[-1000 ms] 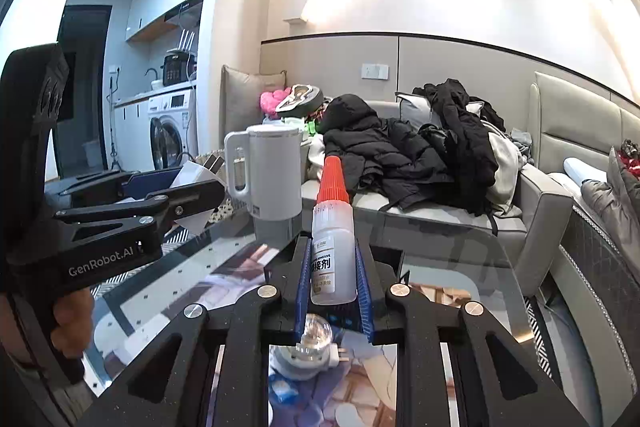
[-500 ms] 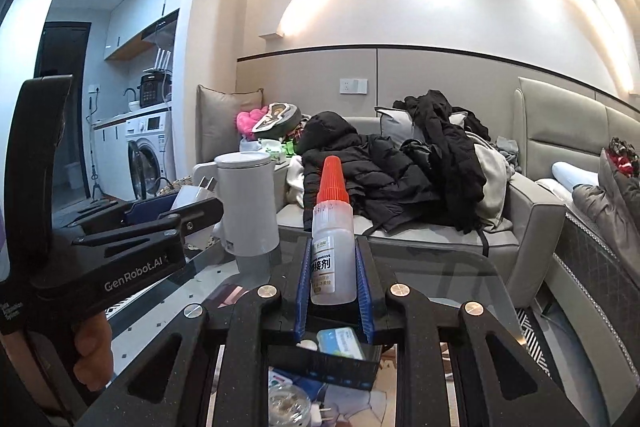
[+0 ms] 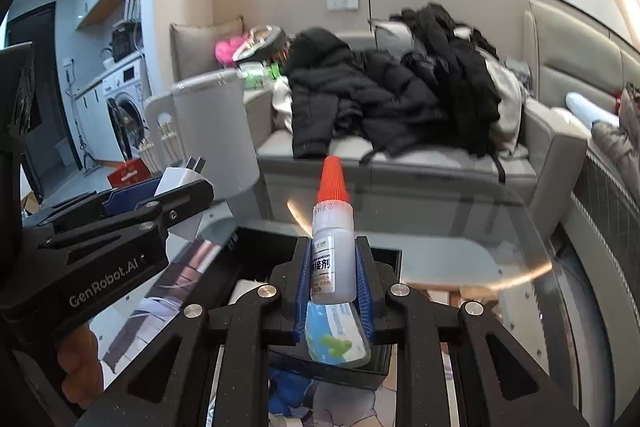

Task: Organize rigid objects
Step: 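Lift charger with left gripper while right gripper carries glue bottle toward black box, then lower charger into black box and open left gripper while right gripper releases glue bottle inside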

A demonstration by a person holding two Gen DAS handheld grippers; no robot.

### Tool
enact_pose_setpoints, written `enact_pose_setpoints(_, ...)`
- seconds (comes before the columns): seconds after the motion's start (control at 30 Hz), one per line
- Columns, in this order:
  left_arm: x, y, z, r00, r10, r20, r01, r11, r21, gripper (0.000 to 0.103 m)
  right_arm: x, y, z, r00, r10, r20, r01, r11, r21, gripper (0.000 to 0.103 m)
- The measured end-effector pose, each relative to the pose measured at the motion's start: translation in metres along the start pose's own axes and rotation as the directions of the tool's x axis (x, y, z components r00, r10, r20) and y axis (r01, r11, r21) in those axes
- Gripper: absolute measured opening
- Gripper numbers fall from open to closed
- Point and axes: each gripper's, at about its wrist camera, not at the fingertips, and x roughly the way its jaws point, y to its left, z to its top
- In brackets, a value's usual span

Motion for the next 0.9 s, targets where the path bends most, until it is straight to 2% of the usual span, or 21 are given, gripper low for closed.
enact_pose_setpoints(0.17,0.02,-0.005,-0.006,0.992,-0.012,-0.128,0.013,1.0,0.005,0.041,0.036,-0.009,-0.008,0.991,0.02,-0.135,-0.013,0.998,0.054,0.021)
enact_pose_setpoints(0.4,0.03,-0.012,-0.014,0.977,-0.019,-0.212,0.024,1.0,0.02,0.041,0.06,-0.01,-0.021,0.961,0.05,-0.273,-0.031,0.997,0.075,0.021)
enact_pose_setpoints(0.63,0.039,-0.011,-0.021,0.961,-0.026,-0.274,0.028,1.0,0.003,0.041,0.068,-0.011,-0.03,0.943,0.048,-0.329,-0.026,0.997,0.072,0.021)
enact_pose_setpoints(0.9,0.045,-0.013,-0.024,0.955,-0.007,-0.297,0.015,1.0,0.025,0.041,0.07,-0.012,-0.034,0.935,0.047,-0.352,-0.024,0.997,0.07,0.021)
